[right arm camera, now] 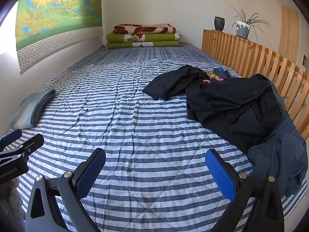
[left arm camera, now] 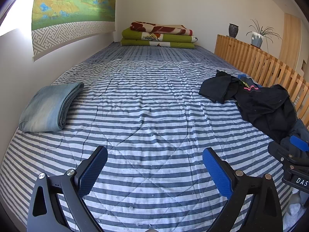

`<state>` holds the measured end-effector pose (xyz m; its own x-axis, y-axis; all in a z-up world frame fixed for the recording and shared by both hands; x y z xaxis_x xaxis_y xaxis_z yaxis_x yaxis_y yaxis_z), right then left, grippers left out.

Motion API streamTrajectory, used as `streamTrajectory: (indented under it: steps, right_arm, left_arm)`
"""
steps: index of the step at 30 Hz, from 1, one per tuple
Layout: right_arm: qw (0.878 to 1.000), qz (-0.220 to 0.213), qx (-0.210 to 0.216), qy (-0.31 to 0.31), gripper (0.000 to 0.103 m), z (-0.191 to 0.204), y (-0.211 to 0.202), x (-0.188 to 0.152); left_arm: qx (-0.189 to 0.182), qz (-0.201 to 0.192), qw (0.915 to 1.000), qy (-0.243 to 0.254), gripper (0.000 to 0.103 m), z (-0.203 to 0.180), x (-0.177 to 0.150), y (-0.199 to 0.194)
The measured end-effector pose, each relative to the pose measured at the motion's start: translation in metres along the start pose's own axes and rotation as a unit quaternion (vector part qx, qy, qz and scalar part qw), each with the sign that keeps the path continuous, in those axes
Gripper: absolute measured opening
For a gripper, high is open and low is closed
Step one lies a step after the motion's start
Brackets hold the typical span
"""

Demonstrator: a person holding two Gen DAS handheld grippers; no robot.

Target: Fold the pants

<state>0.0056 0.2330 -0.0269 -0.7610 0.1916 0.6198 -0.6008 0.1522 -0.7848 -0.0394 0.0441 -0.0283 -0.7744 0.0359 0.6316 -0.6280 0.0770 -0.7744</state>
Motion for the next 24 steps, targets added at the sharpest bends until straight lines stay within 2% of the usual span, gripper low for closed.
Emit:
streamTrajectory:
  steps: [24]
  right_arm:
    - [1.0, -0.01, -0.003, 0.009, 0.102, -0.0039, -0.0078, 0.004]
  left_arm:
    - [0.006, -0.01, 0.9999, 0.007, 0.099, -0.0051, 0.0034, -0.0037]
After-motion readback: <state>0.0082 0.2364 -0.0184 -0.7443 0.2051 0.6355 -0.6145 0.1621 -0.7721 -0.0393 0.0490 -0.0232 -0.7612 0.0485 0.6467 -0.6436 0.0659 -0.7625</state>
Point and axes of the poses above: each gripper's, at about its wrist camera, not at the fingertips, and y roughly the way its jaws point, z to its left, x to its top, the point moved 6 cm from there along y, roughly the way its jaws point, and after that the axes turned 9 degrees about z, right-handed, at the moved point
